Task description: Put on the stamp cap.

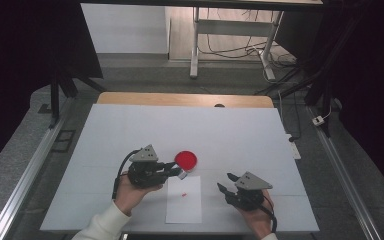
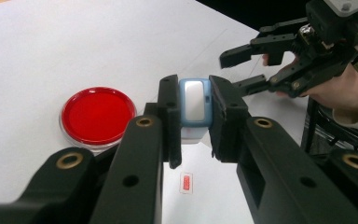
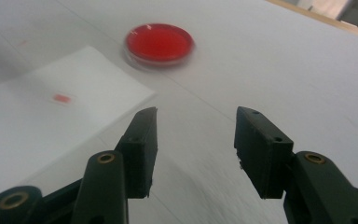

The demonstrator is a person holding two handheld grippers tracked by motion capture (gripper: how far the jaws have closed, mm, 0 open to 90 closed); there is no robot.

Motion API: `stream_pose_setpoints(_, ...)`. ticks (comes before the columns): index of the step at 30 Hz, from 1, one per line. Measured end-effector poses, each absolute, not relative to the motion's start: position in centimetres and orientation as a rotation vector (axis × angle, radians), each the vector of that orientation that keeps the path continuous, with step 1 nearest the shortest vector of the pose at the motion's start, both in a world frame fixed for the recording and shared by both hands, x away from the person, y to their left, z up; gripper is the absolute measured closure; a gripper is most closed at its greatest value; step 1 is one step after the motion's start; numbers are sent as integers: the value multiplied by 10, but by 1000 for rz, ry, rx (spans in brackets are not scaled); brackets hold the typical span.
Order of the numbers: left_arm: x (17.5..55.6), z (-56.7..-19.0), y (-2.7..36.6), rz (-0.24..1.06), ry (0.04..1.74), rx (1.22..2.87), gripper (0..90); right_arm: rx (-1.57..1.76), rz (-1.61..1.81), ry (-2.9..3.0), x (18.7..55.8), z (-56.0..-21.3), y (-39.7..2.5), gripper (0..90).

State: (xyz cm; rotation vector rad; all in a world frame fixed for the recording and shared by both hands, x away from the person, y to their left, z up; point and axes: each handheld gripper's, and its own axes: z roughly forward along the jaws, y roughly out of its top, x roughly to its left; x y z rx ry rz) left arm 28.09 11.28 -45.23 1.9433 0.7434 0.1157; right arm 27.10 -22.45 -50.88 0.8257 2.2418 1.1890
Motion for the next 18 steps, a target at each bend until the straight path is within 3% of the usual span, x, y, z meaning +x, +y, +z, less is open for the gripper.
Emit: stream_pose_setpoints(18,282,-446,122,166,738,1926,758,934,1144,2148,266,-506,-311,490)
